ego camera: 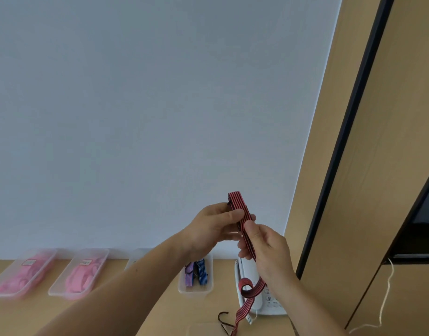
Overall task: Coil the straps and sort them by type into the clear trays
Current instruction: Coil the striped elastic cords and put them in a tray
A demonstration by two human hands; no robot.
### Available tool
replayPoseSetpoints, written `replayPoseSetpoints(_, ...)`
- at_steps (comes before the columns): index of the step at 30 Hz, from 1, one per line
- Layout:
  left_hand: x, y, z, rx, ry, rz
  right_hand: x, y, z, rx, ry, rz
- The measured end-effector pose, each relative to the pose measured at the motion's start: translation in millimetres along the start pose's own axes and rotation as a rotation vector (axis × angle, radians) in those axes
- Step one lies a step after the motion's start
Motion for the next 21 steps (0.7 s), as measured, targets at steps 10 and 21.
replayPoseSetpoints(10,4,9,-1,-0.104,0.051,0.245,2,0,3,0.012,0.038,-0.100)
replayPoseSetpoints(21,1,2,-2,-0.020,0.101,-0.079,1,-11,6,-0.021,0.069,-0.036)
Point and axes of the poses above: each hand's wrist, its own z-axis away from the middle knuckle, its own y-axis out of the palm, x = y × z, the point moved 4 cm from there along -z, towards the middle knuckle, and after that the axes turned 2 degrees about z, right-handed, at the moved point
